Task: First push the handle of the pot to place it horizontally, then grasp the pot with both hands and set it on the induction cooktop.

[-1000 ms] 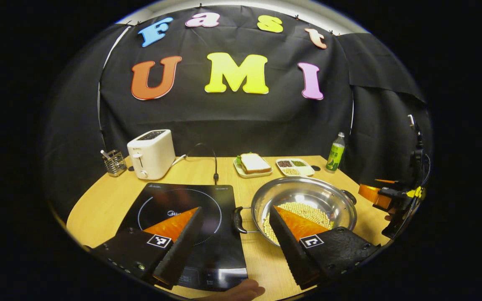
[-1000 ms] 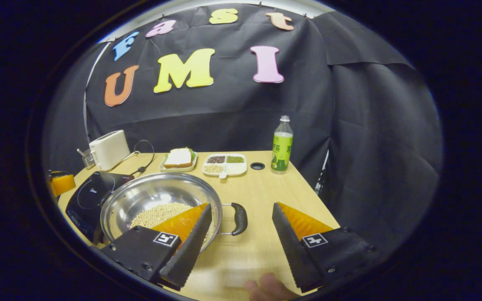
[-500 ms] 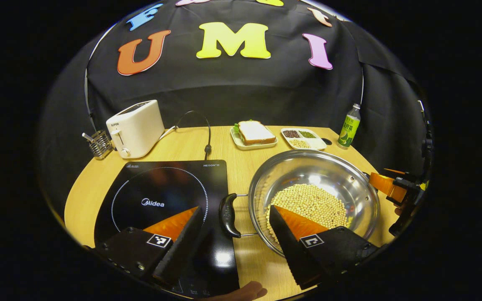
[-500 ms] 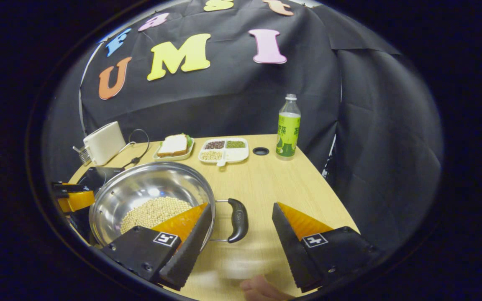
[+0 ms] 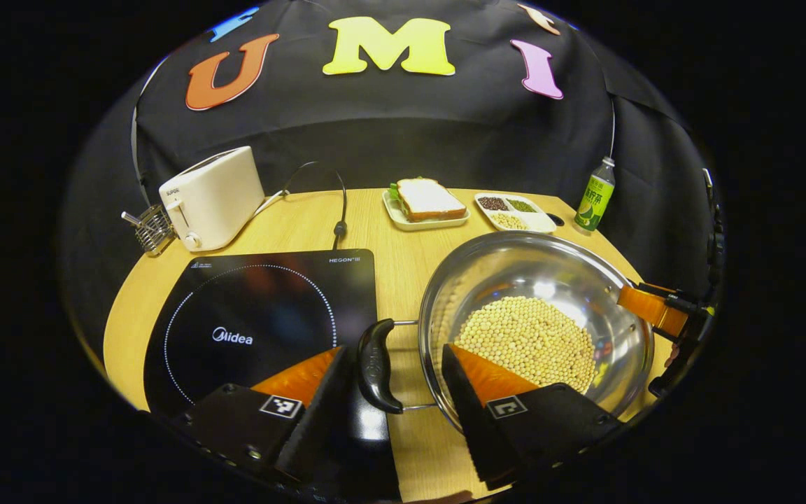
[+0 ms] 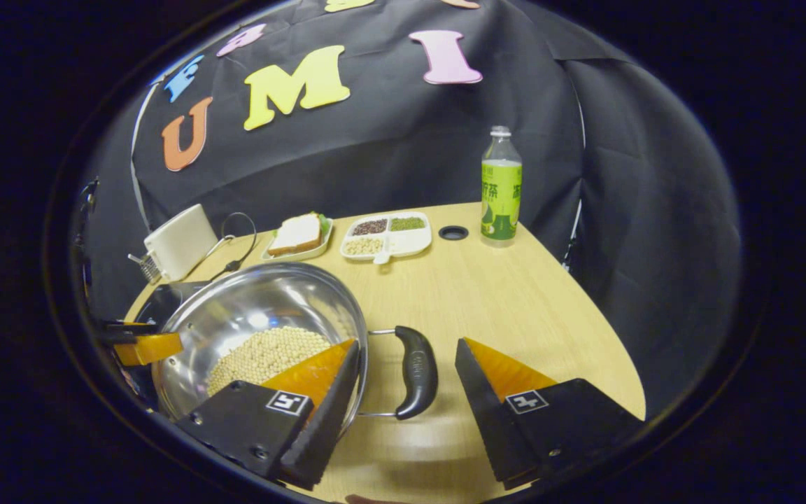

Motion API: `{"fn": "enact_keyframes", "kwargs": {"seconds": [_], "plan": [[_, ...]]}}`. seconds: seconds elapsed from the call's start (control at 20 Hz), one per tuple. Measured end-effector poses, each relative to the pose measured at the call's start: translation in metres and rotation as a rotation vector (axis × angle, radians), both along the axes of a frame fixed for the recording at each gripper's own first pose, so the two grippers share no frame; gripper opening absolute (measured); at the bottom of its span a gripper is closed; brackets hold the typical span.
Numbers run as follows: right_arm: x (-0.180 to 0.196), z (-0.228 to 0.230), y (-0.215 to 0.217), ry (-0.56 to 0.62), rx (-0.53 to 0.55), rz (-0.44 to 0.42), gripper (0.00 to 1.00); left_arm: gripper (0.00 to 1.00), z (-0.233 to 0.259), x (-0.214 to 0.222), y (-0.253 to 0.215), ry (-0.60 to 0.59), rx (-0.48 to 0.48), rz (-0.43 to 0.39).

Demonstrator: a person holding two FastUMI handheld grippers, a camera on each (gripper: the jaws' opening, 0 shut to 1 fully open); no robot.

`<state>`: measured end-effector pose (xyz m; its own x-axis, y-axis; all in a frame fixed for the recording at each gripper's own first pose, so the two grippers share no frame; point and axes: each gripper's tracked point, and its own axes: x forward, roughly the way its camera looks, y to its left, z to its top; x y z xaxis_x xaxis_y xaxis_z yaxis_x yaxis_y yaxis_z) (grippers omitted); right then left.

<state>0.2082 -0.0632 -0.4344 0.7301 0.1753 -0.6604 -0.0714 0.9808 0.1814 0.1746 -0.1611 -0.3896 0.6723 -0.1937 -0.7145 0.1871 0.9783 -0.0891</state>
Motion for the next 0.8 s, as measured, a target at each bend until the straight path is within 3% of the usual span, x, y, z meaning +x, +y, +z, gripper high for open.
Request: {"fn": "enact_keyframes", "kwargs": {"seconds": [0.05,0.1,0.15,0.2,0.55,0.6,0.65,0.7,0.75,0.8], "plan": [[-0.002,0.001,0.004,0.005,0.026,0.002,0.80,0.86,0.000,-0.001,-0.001,0.001,-0.004,-0.001],[-0.005,0.003,0.005,0.014,0.034,-0.010,0.75,0.71,-0.001,0.001,-0.001,0.001,-0.013,-0.006],[-0.004,0.000,0.005,0.023,0.028,-0.013,0.66,0.79,0.000,0.000,-0.002,0.000,-0.019,0.004],[-0.006,0.000,0.005,0.033,0.020,-0.015,0.64,0.62,0.002,0.001,-0.001,0.001,-0.030,0.013],[-0.022,0.007,0.002,0.057,0.001,-0.044,0.60,0.55,-0.002,-0.002,-0.004,0.017,-0.026,0.007],[-0.026,0.008,0.000,0.059,-0.003,-0.045,0.60,0.65,0.000,-0.006,-0.004,0.015,-0.021,-0.004],[-0.030,0.010,0.000,0.062,-0.003,-0.045,0.61,0.55,0.001,-0.009,-0.005,0.017,-0.019,-0.010],[-0.035,0.011,0.000,0.068,-0.001,-0.045,0.60,0.65,0.004,-0.012,-0.004,0.014,-0.021,-0.010],[-0.040,0.013,-0.001,0.071,0.000,-0.046,0.60,0.65,0.009,-0.016,-0.005,0.005,-0.020,-0.013],[-0.044,0.016,-0.002,0.074,0.002,-0.052,0.61,0.55,0.014,-0.019,-0.005,-0.005,-0.018,-0.016]]}}
